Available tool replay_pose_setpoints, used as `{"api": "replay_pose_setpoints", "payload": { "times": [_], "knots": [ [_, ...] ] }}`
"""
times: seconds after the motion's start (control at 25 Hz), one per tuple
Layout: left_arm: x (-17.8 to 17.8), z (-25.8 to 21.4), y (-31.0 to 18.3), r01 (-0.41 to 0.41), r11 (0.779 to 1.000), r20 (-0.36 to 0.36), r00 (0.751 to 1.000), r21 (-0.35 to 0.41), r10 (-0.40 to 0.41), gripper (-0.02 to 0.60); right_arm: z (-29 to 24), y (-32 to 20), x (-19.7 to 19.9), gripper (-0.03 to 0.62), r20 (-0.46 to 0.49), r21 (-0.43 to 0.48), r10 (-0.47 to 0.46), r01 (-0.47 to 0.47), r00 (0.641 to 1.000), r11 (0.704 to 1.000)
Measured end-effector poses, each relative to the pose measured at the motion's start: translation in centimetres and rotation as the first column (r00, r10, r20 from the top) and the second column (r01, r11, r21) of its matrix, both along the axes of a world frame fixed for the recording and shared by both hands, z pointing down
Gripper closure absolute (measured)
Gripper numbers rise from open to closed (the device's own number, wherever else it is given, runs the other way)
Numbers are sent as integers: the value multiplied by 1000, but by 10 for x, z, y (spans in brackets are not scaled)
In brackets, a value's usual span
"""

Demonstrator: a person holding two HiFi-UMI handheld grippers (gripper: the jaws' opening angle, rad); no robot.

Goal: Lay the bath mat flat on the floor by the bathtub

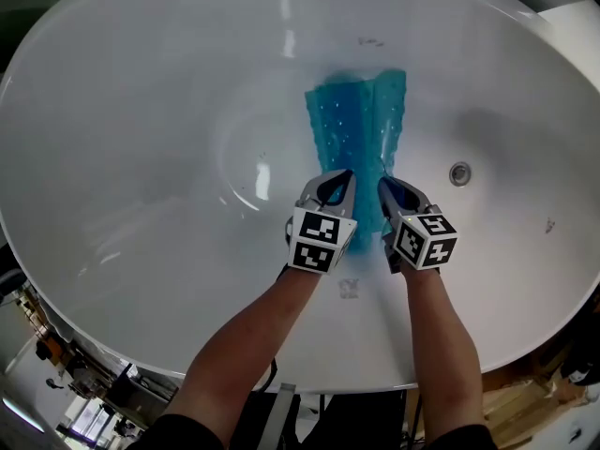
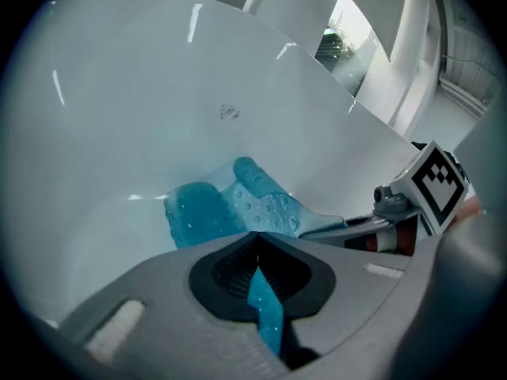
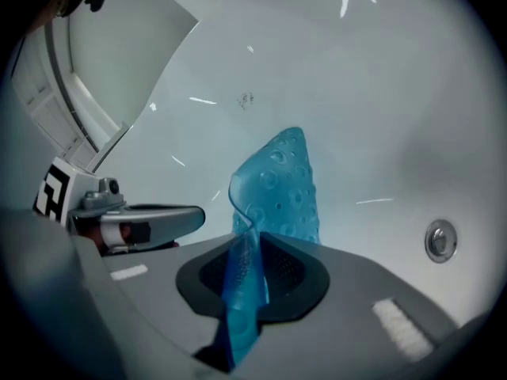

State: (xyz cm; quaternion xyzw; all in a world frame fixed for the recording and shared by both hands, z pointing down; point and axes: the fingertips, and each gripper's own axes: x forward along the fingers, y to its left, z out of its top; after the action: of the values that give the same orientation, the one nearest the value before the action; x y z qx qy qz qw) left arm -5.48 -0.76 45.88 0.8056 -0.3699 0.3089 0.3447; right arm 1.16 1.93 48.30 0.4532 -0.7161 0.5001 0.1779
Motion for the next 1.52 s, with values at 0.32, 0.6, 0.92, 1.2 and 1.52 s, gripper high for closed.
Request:
{"api": "replay_pose_setpoints", "payload": {
  "times": [0.32, 0.6, 0.92, 1.2, 1.52],
  "knots": [
    [-26, 42, 13, -8, 999, 88, 996, -39, 11, 518, 10, 4, 23, 562, -6, -17, 89, -89, 996, 996],
    [-30, 78, 29, 51, 990, 93, 995, -130, -40, 311, 5, 5, 46, 572, -18, 1, 92, -92, 996, 996],
    [-12, 91, 41, 74, 990, 200, 979, -119, -49, 173, 7, 10, 73, 579, -34, 3, 88, -88, 996, 996],
    [5, 88, 54, 124, 983, 244, 966, -135, -89, 160, -15, 15, 125, 579, -10, 11, 150, -150, 989, 989],
    [-1, 89, 54, 116, 983, 322, 944, -141, -65, 137, -47, 6, 131, 580, 55, 36, 160, -162, 986, 986]
  ]
}}
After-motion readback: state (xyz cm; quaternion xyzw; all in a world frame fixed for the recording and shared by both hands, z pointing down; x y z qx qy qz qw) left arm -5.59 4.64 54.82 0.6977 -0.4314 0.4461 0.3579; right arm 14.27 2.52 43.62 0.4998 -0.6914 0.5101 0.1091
